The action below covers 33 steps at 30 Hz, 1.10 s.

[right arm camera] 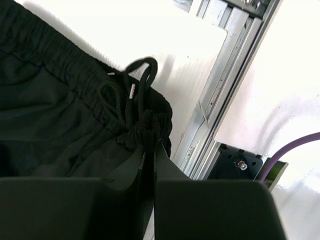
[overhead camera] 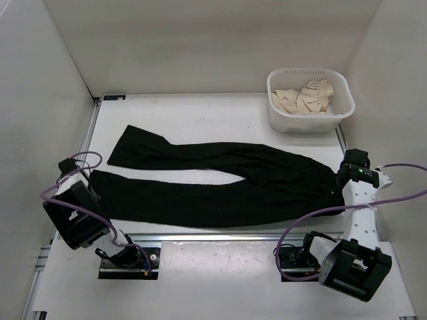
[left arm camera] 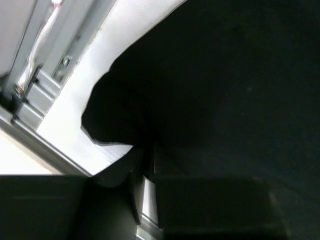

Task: Fold and stack the trousers
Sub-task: Flatten the trousers out

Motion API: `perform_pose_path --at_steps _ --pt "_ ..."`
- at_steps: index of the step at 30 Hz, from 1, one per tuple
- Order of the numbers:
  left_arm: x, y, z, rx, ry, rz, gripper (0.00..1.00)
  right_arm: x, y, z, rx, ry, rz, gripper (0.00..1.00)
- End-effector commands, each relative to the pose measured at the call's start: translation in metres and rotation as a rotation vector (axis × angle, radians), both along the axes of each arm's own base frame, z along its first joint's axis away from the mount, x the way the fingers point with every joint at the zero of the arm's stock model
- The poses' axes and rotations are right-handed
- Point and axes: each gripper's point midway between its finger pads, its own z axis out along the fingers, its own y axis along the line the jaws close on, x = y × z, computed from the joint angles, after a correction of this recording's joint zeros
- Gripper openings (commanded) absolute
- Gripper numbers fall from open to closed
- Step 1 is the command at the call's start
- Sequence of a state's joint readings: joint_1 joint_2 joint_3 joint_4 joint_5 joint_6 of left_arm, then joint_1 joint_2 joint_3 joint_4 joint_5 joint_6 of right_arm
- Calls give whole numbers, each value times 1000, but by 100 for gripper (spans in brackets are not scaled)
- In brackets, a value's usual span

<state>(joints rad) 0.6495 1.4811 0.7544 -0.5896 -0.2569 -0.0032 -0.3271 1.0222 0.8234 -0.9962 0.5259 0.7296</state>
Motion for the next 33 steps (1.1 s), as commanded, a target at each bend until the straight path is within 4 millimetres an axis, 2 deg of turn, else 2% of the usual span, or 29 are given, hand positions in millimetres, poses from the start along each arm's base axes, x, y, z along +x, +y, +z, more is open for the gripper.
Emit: perform_pose_path --at_steps 1,2,5,6,8,10,12,13,14,15,16,17,18,19,20,22,23,24,25,26,27,28,29,30,31,32,33 --pt "-20 -1 -17 17 43 29 16 1 -14 19 -73 -4 -11 0" --pt "-20 0 -15 23 35 30 14 1 -14 19 -73 -3 -11 0" --pt "-9 24 13 94 -53 76 14 1 -14 19 -73 -3 -11 0" --pt "-7 32 28 137 -88 92 14 0 -15 22 -84 -11 -14 0" --pt "-10 42 47 195 -114 124 14 -5 -15 23 -91 1 -18 0" --pt "-17 42 65 232 -142 140 14 -11 -16 22 -103 17 -23 0" --pt "-35 31 57 225 -92 150 14 -18 -15 18 -112 16 -35 0" --pt "-42 27 55 228 -79 154 14 -27 -15 9 -115 51 -61 1" --pt "-55 21 44 217 -26 161 15 -31 -15 7 -124 48 -77 9" --pt "-62 20 40 215 -7 173 22 -39 -15 4 -128 79 -92 24" --pt "-67 15 36 198 15 171 31 -42 -16 6 -141 65 -128 73" --pt "-73 15 36 201 35 184 44 -43 -18 10 -155 63 -144 87" --pt "-79 14 34 200 50 195 74 -48 -22 17 -184 72 -165 94" --pt "-75 18 37 205 44 196 77 -45 -25 23 -204 51 -180 99" --pt "-71 19 42 203 30 193 81 -40 -29 37 -226 19 -188 99" --pt "-35 33 72 202 -92 159 82 -25 -35 52 -245 -33 -170 99" --pt "-15 35 82 189 -127 121 82 -14 -34 56 -235 -27 -103 99" --pt "15 38 116 164 -221 70 82 0 -30 60 -213 -56 -45 98" --pt "33 33 130 125 -259 28 82 28 -28 71 -198 -148 22 96" --pt "50 26 144 81 -295 -18 82 47 -20 71 -156 -171 105 95" --pt "73 11 145 14 -297 -90 82 61 -12 73 -126 -187 183 94" --pt "95 -3 168 -39 -344 -157 82 77 -2 74 -76 -232 226 94" --pt "109 -14 170 -68 -340 -205 83 88 -1 75 -55 -229 236 92" --pt "131 -36 157 -113 -295 -288 83 96 0 76 -41 -237 245 90" --pt "149 -45 163 -115 -301 -333 85 107 1 76 -28 -251 255 89" --pt "160 -56 158 -132 -281 -371 85 119 3 71 12 -237 271 89" --pt "174 -65 139 -166 -232 -400 85 130 4 71 29 -248 266 85"
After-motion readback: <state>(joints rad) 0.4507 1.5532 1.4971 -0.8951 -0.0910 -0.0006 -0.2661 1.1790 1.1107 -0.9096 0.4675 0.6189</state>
